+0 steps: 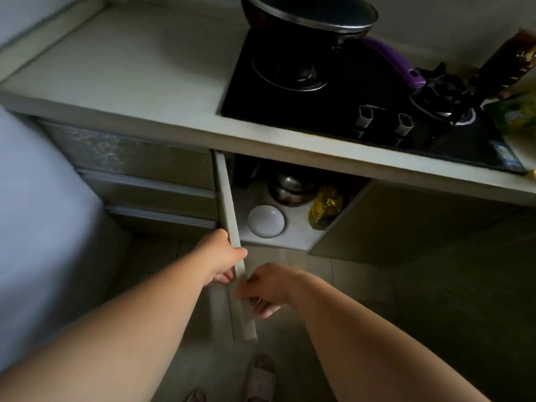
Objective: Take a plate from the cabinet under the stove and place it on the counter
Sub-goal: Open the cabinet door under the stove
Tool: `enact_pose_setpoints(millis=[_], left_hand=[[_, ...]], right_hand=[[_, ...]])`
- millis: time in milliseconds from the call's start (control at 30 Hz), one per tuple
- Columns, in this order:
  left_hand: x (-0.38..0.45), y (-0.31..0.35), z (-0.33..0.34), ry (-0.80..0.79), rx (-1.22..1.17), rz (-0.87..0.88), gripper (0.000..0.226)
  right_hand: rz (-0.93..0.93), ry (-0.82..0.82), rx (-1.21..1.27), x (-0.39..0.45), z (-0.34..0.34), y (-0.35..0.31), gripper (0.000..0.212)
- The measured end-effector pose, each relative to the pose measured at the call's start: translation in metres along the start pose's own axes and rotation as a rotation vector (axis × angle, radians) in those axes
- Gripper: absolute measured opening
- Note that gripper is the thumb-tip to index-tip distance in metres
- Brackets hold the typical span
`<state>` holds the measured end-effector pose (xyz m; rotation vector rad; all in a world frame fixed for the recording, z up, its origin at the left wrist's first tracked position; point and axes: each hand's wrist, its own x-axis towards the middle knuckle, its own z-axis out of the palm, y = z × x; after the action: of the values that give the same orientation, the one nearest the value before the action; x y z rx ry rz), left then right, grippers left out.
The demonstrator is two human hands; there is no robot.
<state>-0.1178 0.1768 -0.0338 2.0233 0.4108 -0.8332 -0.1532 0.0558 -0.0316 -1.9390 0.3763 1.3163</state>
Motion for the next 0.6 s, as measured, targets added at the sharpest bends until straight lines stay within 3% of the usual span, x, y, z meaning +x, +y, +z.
enact_pose_setpoints(millis=[133, 300, 600], left_hand=[[-0.008, -0.026, -0.05, 0.092, 0.345, 0.025, 0.039], [-0.01, -0.045, -0.114, 0.165, 0.77, 0.058, 0.036], [-0.002, -0.046, -0.111, 0.158, 0.755, 0.038, 0.036]], right_hand=[[-0.087, 0.077, -0.074, 0.012, 0.043, -0.03, 0.041], [-0.197, 0.214, -0.104, 0.008, 0.047, -0.048, 0.017], [-0.15, 0.309, -0.291, 0.0, 0.009, -0.057, 0.037]])
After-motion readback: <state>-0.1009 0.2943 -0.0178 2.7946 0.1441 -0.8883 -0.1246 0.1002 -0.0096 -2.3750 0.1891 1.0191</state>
